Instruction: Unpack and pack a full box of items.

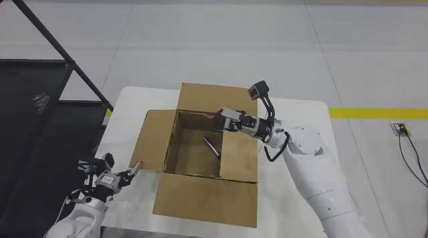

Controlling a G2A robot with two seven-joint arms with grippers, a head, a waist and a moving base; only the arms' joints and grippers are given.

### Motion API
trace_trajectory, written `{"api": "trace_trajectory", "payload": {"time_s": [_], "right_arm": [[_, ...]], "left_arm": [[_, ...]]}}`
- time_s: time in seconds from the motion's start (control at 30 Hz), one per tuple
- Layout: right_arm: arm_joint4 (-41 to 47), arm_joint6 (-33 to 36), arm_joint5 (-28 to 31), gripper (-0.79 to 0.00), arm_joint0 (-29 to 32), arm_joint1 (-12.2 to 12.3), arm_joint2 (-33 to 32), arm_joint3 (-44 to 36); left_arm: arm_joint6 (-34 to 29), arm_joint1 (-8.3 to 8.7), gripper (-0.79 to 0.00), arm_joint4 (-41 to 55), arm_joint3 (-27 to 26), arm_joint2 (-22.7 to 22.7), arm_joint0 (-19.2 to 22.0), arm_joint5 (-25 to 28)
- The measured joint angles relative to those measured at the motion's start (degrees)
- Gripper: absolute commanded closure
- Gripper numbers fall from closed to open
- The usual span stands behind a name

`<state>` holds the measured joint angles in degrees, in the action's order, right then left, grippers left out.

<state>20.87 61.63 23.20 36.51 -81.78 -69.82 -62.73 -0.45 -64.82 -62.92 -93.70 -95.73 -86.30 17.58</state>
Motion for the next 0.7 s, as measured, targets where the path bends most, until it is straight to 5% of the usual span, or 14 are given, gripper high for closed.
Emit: {"api": "trace_trajectory", "payload": {"time_s": [0.7], "right_arm": [[0.6,-2.1,-0.8,-0.785,2.9,0.6,-0.6,-3.4]], "left_arm": [[1.5,0.24,-0.785,0.2,-9.9,-3.9,-4.5,0.9]]}}
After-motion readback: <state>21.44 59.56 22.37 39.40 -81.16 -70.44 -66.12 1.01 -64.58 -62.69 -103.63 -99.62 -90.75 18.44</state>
